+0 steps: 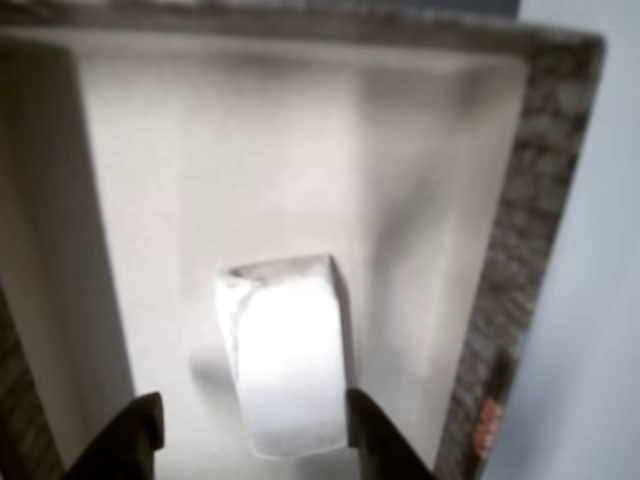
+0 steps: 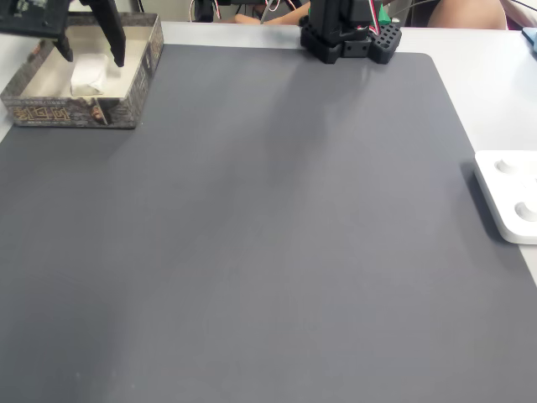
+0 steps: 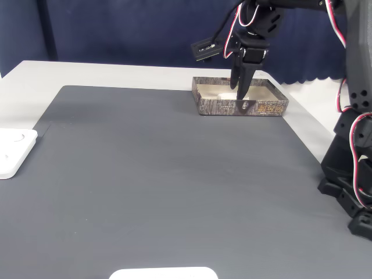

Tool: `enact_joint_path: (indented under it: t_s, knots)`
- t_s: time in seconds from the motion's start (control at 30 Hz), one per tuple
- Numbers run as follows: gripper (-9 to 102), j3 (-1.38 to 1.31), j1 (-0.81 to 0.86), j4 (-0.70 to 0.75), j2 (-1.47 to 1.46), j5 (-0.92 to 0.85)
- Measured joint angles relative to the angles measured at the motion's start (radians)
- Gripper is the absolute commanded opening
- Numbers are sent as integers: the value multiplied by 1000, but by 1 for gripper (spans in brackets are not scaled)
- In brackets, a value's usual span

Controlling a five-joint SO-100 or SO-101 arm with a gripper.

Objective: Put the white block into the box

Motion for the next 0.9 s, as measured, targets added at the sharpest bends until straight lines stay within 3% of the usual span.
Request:
enact_joint_path:
  t_s: [0.27,0.9]
  knots:
    - [31,48,-25,21,184,-6]
    - [30,414,-80,57,723,-155]
